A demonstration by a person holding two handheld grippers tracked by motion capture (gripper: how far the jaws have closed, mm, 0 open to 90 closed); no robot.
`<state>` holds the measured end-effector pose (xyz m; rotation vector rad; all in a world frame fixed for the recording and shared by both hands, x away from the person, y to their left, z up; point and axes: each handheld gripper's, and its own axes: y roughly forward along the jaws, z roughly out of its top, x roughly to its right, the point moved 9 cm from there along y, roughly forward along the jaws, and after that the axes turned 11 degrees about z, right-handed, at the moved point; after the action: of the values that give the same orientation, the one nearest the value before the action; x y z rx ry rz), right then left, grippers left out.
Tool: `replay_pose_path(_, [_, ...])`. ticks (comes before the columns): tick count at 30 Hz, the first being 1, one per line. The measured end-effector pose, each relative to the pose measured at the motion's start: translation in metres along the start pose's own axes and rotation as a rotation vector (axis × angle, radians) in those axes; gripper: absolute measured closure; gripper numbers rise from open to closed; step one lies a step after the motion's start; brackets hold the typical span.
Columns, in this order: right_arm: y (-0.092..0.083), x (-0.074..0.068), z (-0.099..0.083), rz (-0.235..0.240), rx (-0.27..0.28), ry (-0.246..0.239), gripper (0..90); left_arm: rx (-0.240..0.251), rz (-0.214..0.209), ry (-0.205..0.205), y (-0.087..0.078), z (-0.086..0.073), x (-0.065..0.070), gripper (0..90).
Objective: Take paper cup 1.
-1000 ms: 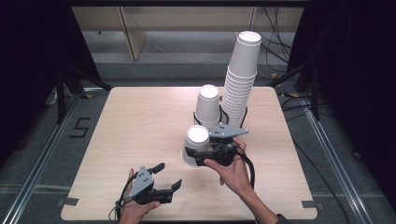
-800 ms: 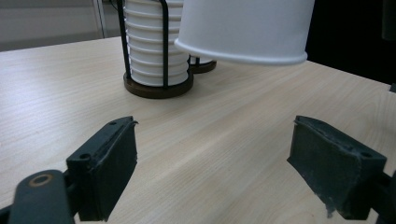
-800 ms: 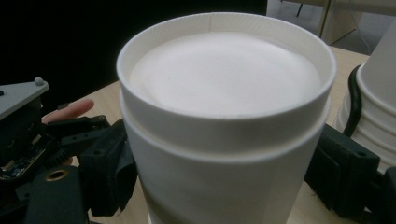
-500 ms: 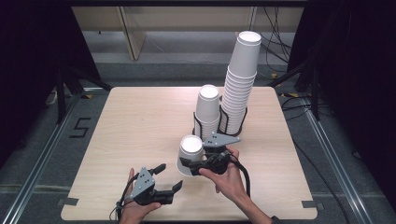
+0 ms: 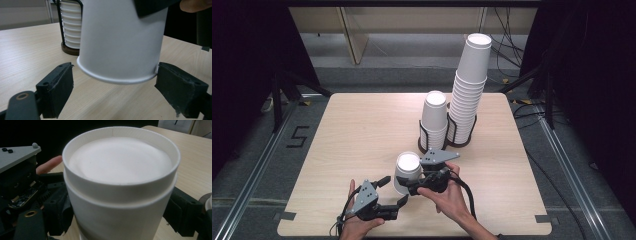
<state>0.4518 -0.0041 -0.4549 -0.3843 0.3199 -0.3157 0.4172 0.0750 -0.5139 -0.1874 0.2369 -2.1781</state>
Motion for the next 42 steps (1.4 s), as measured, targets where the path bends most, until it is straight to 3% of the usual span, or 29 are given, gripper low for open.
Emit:
replay_pose_path(2, [0.004,-0.003,0.001,0.014,0.011,-0.013,20.1,-0.009,0.002,0.001,0.0,0.0,0.0,11.9])
replay_pose_path(4, [0.008,-0.009,0.001,0.039,0.017,0.018,20.2,-0.01,0.004,0.002,0.0,-0.001,0.0,7.7])
replay_pose_path(5, [0.01,-0.01,0.002,0.049,0.023,-0.003,20.2,-0.01,0.005,-0.003,0.0,0.0,-0.001,6.0])
replay_pose_path(6, [0.011,-0.013,0.001,0.053,0.022,0.02,20.2,-0.008,0.006,-0.005,0.0,0.0,-0.001,4.3])
replay_pose_path(8, [0.013,-0.015,0.001,0.065,0.02,-0.001,20.2,-0.008,0.006,-0.008,0.0,0.0,-0.001,1.6])
replay_pose_path(9, [0.014,-0.018,0.001,0.074,0.023,0.024,20.2,-0.009,0.006,-0.005,0.0,0.0,0.0,1.6])
replay_pose_path(10, [0.016,-0.022,0.002,0.096,0.029,0.01,20.2,0.008,-0.001,-0.013,0.001,0.001,0.001,0.1])
replay_pose_path(27, [0.02,-0.035,0.004,0.136,0.046,0.028,20.2,0.004,0.005,0.016,-0.002,-0.001,0.001,0.5])
replay_pose_path(29, [0.021,-0.034,0.003,0.138,0.048,0.004,20.1,0.001,0.005,0.021,-0.002,-0.001,0.001,0.9])
replay_pose_path(30, [0.02,-0.034,0.003,0.126,0.045,0.027,19.6,-0.001,-0.001,0.017,-0.002,-0.001,0.001,1.9])
replay_pose_path(34, [0.02,-0.034,0.003,0.133,0.047,0.042,18.4,0.013,-0.004,0.032,-0.001,0.0,0.001,3.6])
replay_pose_path(35, [0.021,-0.034,0.003,0.142,0.044,0.022,18.1,0.013,-0.004,0.032,-0.001,0.0,0.001,4.1])
replay_pose_path(42, [0.015,-0.034,0.006,0.154,0.019,0.017,15.4,0.005,0.002,0.049,-0.003,0.0,0.0,5.4])
